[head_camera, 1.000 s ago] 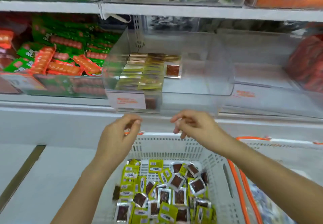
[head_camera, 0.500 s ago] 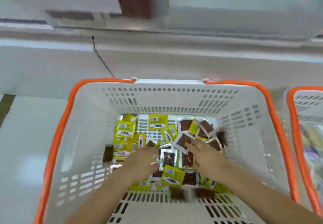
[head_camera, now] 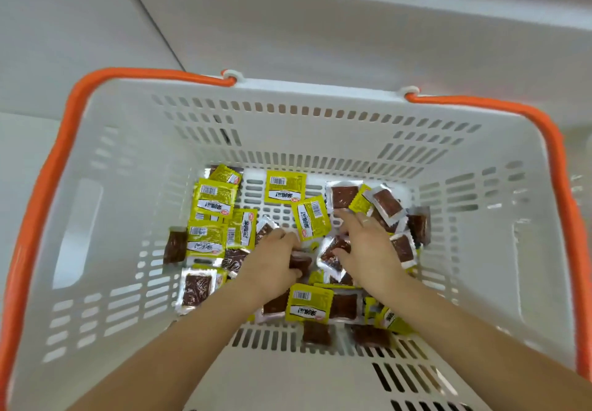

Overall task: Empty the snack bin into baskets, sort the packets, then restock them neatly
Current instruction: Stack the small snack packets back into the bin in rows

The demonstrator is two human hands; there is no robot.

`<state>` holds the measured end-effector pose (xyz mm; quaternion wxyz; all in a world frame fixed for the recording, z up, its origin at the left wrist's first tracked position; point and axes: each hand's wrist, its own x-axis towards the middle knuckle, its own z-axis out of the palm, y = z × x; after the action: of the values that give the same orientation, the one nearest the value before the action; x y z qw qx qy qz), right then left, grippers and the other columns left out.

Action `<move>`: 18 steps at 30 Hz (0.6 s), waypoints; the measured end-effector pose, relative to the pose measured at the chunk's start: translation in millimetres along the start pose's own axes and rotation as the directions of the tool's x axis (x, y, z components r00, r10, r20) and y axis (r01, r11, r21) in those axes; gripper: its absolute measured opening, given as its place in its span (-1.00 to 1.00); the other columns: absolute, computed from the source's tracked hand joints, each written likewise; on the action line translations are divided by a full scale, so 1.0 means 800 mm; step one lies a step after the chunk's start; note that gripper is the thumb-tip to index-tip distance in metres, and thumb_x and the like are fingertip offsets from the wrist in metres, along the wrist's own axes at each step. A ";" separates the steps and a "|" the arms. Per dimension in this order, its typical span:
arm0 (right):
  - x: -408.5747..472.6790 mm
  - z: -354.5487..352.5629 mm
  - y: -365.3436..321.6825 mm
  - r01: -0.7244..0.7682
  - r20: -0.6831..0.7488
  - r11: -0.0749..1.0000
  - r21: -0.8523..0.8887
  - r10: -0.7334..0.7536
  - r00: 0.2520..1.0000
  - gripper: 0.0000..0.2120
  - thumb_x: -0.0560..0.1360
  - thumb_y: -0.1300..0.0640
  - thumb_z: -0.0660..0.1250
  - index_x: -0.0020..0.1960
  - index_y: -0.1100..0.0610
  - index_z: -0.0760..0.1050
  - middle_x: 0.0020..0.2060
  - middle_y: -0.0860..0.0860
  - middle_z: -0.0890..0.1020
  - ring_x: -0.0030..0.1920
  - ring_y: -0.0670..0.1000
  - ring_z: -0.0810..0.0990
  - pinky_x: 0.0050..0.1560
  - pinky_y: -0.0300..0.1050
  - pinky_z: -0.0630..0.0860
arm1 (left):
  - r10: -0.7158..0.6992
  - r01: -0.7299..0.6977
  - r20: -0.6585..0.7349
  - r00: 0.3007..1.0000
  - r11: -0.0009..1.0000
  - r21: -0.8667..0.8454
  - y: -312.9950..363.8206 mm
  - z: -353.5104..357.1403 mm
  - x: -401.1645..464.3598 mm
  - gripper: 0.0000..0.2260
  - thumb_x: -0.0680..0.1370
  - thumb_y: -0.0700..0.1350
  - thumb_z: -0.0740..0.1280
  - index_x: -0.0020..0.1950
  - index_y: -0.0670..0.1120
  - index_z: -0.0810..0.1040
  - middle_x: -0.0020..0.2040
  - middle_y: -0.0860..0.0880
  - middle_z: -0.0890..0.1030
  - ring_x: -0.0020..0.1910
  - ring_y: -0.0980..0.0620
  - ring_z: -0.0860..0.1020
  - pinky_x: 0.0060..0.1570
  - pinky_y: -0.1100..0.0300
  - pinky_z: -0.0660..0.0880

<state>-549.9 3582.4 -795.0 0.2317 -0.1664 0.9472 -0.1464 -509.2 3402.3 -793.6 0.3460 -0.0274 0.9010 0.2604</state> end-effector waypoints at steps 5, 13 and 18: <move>-0.008 -0.001 -0.001 -0.010 0.090 0.999 0.039 0.007 0.996 -0.67 0.54 0.08 0.30 0.30 0.05 0.46 0.28 0.00 0.37 0.30 0.04 0.41 0.17 -0.15 0.41 | -0.154 0.155 0.029 0.988 0.933 -0.325 -0.018 -0.029 0.001 -0.71 0.53 -0.13 0.38 0.20 -0.03 0.38 0.08 -0.10 0.56 -0.26 0.06 0.49 -0.36 0.28 0.41; -0.017 0.002 -0.008 0.066 0.216 0.985 -0.159 -0.030 0.976 -0.45 0.51 -0.09 0.34 0.43 0.05 0.30 0.34 0.05 0.36 0.37 0.07 0.29 0.32 -0.07 0.29 | -0.267 0.264 0.124 0.956 0.593 -0.761 -0.017 -0.055 0.000 -0.71 0.57 -0.10 0.34 0.28 0.02 0.44 0.20 -0.08 0.49 -0.10 -0.03 0.52 -0.17 0.19 0.46; -0.009 -0.017 -0.009 -0.208 0.090 0.904 0.374 0.188 0.978 -0.77 0.54 0.10 0.33 0.17 0.12 0.56 0.11 0.08 0.60 0.04 0.06 0.55 0.01 -0.12 0.44 | -0.321 0.281 0.151 0.935 0.411 -0.867 -0.022 -0.052 0.001 -0.76 0.58 -0.08 0.31 0.22 -0.11 0.52 -0.07 -0.13 0.59 -0.29 -0.09 0.46 -0.13 0.08 0.44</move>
<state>-548.9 3581.0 -778.3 0.2976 -0.0248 0.9063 -0.2992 -531.0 3366.6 -775.8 0.3057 -0.3666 0.6251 0.6176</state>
